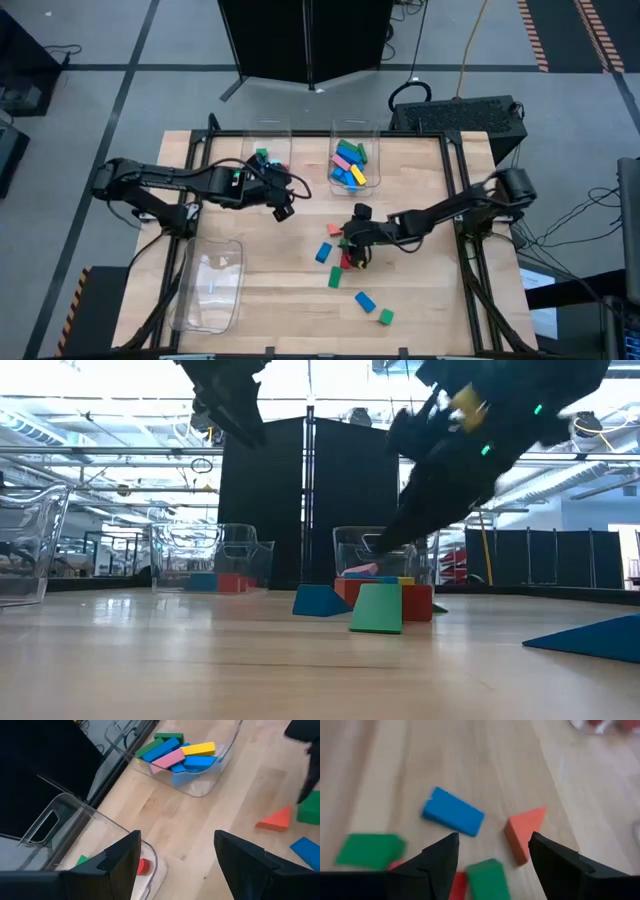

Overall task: Sort blocks by size
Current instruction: Put the green triangular block into the bottom transparent bin

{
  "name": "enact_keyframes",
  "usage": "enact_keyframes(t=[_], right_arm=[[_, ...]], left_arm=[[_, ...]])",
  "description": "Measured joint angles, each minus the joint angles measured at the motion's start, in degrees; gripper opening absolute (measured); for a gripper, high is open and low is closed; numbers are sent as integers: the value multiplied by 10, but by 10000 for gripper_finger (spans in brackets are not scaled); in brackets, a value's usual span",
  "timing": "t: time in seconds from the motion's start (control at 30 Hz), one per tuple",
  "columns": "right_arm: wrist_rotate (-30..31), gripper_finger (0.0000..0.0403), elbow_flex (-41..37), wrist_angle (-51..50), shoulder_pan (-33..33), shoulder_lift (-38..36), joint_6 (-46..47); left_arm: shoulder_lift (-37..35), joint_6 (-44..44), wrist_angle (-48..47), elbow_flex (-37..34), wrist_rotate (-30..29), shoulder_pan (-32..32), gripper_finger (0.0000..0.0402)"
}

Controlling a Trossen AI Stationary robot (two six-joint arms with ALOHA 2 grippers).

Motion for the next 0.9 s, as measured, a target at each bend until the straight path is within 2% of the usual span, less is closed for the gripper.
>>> enact_keyframes(t=[0.17, 0.4, 0.7, 0.9], right_arm=[[-1, 233, -19, -71, 10, -30, -16], [-30, 233, -72, -30, 10, -27, -16], [-47, 233, -114, 93, -7, 15, -31], [-74, 230, -114, 135, -21, 39, -41]], left_arm=[[0, -23, 5, 0, -3, -23, 253], [2, -44, 34, -9, -24, -64, 253], [3, 2, 206, -112, -26, -106, 253], [3, 23, 319, -175, 13, -113, 253]])
